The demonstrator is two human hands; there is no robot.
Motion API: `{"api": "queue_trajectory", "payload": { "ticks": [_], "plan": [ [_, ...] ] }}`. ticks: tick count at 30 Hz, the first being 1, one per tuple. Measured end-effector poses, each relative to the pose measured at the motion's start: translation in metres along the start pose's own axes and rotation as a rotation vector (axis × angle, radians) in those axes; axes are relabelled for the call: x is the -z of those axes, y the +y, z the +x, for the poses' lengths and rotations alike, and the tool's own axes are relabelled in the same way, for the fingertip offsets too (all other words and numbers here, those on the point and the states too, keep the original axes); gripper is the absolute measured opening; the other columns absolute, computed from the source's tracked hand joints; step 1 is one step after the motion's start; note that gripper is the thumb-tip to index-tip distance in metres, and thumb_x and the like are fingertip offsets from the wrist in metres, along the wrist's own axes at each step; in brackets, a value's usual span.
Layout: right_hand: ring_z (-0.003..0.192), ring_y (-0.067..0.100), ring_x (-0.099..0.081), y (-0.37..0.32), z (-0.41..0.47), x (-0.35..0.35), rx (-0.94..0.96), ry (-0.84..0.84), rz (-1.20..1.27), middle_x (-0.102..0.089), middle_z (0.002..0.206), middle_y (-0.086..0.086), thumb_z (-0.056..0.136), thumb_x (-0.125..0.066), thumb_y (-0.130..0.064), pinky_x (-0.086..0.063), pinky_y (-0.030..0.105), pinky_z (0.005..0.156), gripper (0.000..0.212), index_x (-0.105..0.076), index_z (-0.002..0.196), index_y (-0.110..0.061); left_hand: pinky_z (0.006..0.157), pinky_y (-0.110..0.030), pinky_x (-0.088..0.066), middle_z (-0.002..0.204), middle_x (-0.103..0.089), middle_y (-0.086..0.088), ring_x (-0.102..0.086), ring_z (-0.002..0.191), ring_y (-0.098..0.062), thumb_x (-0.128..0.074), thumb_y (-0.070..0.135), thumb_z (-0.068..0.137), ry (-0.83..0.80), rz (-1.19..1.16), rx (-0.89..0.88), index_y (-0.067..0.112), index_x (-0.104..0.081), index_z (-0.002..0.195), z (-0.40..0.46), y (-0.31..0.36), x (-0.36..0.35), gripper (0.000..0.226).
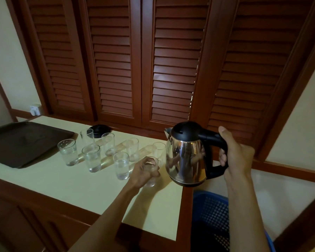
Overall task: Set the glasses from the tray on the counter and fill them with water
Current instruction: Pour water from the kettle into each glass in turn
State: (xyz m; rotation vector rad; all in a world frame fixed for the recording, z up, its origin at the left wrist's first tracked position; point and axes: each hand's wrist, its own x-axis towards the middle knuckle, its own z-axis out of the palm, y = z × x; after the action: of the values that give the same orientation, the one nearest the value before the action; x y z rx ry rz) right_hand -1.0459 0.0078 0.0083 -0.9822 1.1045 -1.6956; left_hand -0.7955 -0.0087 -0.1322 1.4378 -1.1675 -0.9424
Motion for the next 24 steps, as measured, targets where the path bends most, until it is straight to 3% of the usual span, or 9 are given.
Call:
{"api": "queue_trajectory", "payload": {
  "ticks": [3,8,15,19,21,24],
  "plan": [
    [0.034,0.009,-0.039,0.005,0.002,0.000,-0.006,0.003,-0.009,-0.048,0.041,-0.004,0.081,-0.082,-0.037,-0.028,0.021,0.035,0.037,-0.066,0.071,-0.006,0.079,-0.044,-0.062,0.094,-0.077,-0.011,-0.073,0.092,-0.035,-0.084,-0.004,0.070,-0.009,0.032,-0.026,0.009,-0.070,0.098,0.003,-0.010,-0.004,0.033],
    [0.034,0.010,-0.038,0.014,0.005,0.000,-0.008,-0.003,-0.024,-0.047,0.041,-0.004,0.082,-0.081,-0.038,-0.029,0.021,0.036,0.038,-0.065,0.072,-0.005,0.069,-0.022,-0.060,0.096,-0.076,-0.011,-0.072,0.090,-0.029,-0.083,-0.005,0.072,-0.007,0.076,-0.054,0.010,-0.069,0.101,0.008,-0.021,-0.006,0.036],
    [0.035,0.011,-0.040,0.030,0.015,-0.010,-0.031,0.012,-0.053,-0.050,0.043,0.000,0.081,-0.081,-0.041,-0.030,0.022,0.037,0.039,-0.067,0.068,-0.006,0.072,-0.020,-0.057,0.096,-0.074,-0.008,-0.071,0.089,-0.024,-0.080,0.001,0.065,-0.091,0.116,-0.110,0.011,-0.066,0.102,0.012,-0.021,0.002,0.041],
    [0.035,0.011,-0.041,0.036,0.020,-0.016,-0.024,0.050,-0.058,-0.050,0.043,-0.001,0.081,-0.081,-0.039,-0.031,0.022,0.036,0.036,-0.068,0.064,-0.009,0.075,-0.023,-0.059,0.100,-0.074,-0.002,-0.072,0.091,-0.017,-0.086,0.000,0.072,-0.151,0.037,-0.121,0.017,-0.063,0.110,0.008,-0.021,0.007,0.048],
    [0.034,0.013,-0.040,0.037,0.024,-0.019,-0.017,0.080,-0.064,-0.049,0.043,0.001,0.080,-0.081,-0.038,-0.031,0.022,0.037,0.040,-0.063,0.052,-0.016,0.074,-0.024,-0.059,0.103,-0.074,0.003,-0.073,0.093,-0.014,-0.091,0.008,0.070,-0.170,-0.056,-0.078,0.024,-0.060,0.115,0.009,-0.022,0.012,0.056],
    [0.034,0.014,-0.040,0.037,0.029,-0.024,-0.021,0.133,-0.109,-0.049,0.041,0.001,0.080,-0.081,-0.040,-0.031,0.023,0.038,0.042,-0.061,0.053,-0.014,0.082,-0.020,-0.056,0.106,-0.073,0.012,-0.070,0.106,-0.009,-0.085,0.039,0.068,-0.154,-0.152,-0.053,0.027,-0.058,0.122,0.020,-0.019,0.019,0.062]
  ]
}}
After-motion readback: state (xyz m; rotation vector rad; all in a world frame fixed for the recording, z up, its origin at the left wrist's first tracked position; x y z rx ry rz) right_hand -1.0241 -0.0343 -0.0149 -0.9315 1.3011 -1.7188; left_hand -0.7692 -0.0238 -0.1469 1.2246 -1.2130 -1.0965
